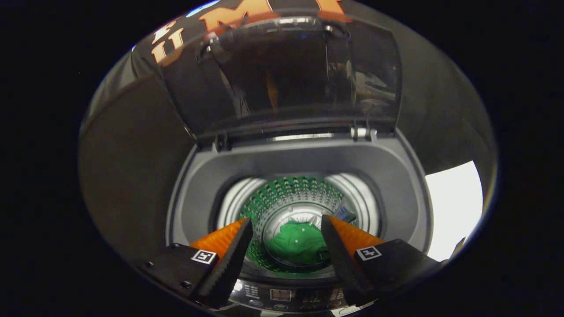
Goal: Put the clothes into the washing machine and then close the washing machine lid.
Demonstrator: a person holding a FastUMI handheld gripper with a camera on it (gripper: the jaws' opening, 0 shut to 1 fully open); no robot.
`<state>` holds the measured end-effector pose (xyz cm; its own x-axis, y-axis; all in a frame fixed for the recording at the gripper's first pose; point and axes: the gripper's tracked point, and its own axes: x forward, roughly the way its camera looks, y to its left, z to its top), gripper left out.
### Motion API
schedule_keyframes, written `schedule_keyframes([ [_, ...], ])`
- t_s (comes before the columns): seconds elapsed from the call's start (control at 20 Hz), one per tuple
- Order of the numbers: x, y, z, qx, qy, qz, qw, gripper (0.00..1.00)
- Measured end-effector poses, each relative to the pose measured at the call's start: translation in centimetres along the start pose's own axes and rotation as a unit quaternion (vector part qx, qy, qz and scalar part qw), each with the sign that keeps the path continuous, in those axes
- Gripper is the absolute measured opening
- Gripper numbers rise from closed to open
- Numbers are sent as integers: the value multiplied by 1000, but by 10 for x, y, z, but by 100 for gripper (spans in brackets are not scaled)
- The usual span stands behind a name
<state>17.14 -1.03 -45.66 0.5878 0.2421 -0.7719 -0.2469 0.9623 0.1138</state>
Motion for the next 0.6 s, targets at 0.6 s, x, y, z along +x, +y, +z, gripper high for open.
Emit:
schedule_keyframes([
  [0.6,-162,34,218,0,-261,40,964,99],
])
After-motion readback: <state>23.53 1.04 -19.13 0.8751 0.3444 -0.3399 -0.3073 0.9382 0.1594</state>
